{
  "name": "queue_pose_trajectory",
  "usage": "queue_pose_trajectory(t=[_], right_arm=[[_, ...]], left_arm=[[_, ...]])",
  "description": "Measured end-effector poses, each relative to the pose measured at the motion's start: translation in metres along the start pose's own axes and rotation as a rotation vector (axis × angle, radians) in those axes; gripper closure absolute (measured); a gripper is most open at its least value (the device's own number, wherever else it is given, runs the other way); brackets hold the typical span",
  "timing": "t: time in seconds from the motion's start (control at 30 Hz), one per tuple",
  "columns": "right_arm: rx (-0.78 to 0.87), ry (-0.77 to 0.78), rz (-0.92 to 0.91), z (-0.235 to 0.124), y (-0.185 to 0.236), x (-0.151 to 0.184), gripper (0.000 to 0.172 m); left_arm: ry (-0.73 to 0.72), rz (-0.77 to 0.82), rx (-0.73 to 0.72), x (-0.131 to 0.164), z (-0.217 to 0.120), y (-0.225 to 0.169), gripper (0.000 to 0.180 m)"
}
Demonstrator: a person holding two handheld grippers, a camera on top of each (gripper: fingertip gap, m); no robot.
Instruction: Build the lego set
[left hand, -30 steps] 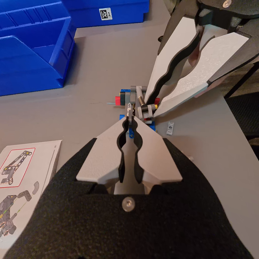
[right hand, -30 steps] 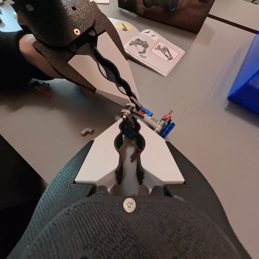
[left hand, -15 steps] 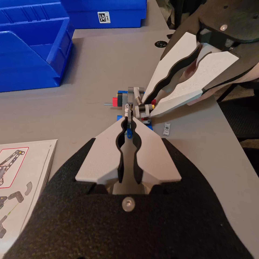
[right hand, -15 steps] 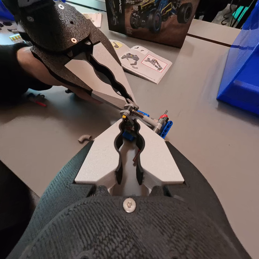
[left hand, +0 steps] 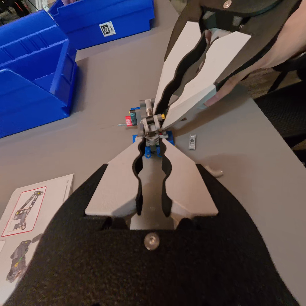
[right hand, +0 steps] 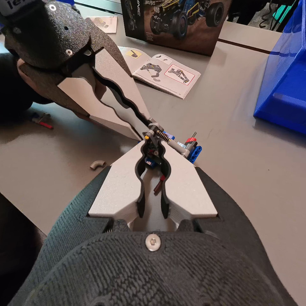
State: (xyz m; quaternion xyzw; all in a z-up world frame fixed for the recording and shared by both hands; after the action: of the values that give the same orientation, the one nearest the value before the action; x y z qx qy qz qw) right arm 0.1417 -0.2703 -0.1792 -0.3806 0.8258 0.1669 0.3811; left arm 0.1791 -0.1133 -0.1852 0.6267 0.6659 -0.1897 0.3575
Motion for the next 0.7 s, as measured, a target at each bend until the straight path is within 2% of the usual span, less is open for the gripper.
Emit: queue_pose_trajectory(t=[0.33, 0.7], right_arm=[[-0.015, -0.002, 0.018, -0.0001, -0.0015, 0.002, 0.163], [-0.037, 0.106, -0.017, -0.0041, -0.005, -0.0054, 0.164]], left_arm=[[0.0, -0.009, -0.02, 0.0001, 0.002, 0.0011, 0.174], [0.02, -0.036, -0.022, -0.0018, 0.0057, 0.0014, 0.178]])
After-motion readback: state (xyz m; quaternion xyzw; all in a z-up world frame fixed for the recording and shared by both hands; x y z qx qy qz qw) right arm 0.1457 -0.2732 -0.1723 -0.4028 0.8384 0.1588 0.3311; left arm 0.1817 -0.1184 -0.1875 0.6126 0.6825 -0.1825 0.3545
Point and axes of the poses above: each gripper's, where its closed fingertips meet, z out along the fingers, x out of its underside, y = z × x across the jaws, the point moved 10 cm from there along -z, back along the fingers, and after that the axes turned 13 degrees about y, right-handed, at the moved point
